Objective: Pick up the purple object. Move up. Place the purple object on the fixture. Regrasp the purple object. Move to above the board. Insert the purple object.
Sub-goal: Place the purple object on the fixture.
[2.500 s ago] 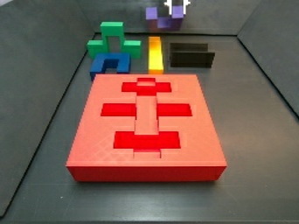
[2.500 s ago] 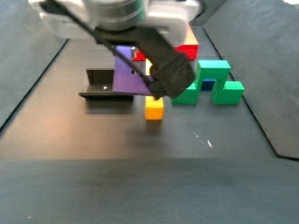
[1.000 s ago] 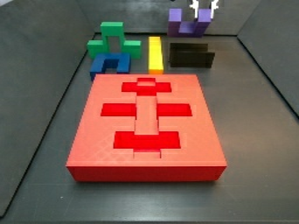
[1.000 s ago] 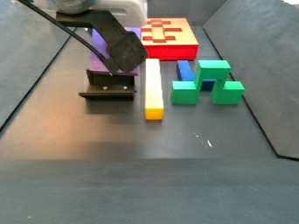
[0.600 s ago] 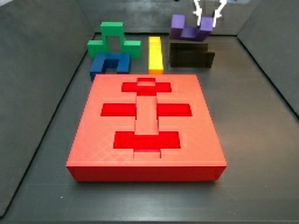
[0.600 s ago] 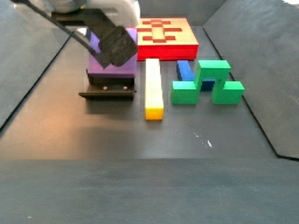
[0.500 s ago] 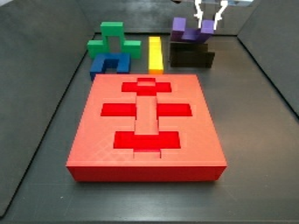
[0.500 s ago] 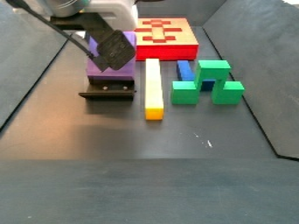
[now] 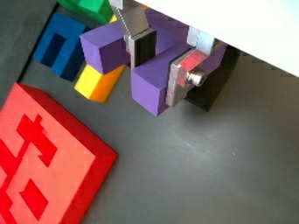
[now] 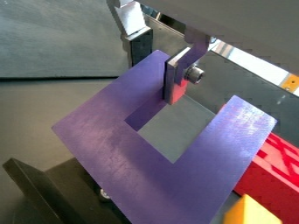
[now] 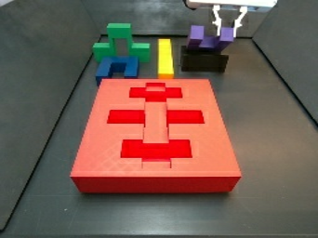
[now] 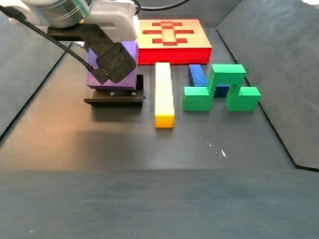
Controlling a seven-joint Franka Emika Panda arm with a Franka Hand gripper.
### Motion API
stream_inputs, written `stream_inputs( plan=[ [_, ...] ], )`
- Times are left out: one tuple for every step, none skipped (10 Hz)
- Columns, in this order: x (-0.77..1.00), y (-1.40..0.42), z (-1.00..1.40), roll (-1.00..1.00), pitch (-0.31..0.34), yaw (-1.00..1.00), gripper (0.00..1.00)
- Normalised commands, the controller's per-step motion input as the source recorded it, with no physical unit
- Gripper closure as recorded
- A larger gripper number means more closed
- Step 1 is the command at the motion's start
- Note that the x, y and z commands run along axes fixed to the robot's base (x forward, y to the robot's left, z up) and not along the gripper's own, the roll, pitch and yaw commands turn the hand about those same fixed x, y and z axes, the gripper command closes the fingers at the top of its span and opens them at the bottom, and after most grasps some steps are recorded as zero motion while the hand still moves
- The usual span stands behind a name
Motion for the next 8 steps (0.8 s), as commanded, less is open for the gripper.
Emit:
stream_inputs(
  plan=[
    [0.09,0.0,-0.19,-0.07,-0.089,0.0,1.0],
    [0.0,0.03,-0.21,-0.23,-0.206,0.0,1.0],
    [0.0,0.06,-0.17,-0.32,-0.251,0.0,1.0],
    [0.0,0.11,-0.13,-0.38,-0.266,0.0,1.0],
    [0.0,0.13,-0.03,-0.39,-0.243,0.01,1.0],
    [0.0,0.0,0.0,-0.05,-0.006,0.05,1.0],
    [0.0,0.0,0.0,0.31,0.154,0.0,1.0],
    [0.03,-0.01,0.0,0.56,0.303,0.09,1.0]
  ],
)
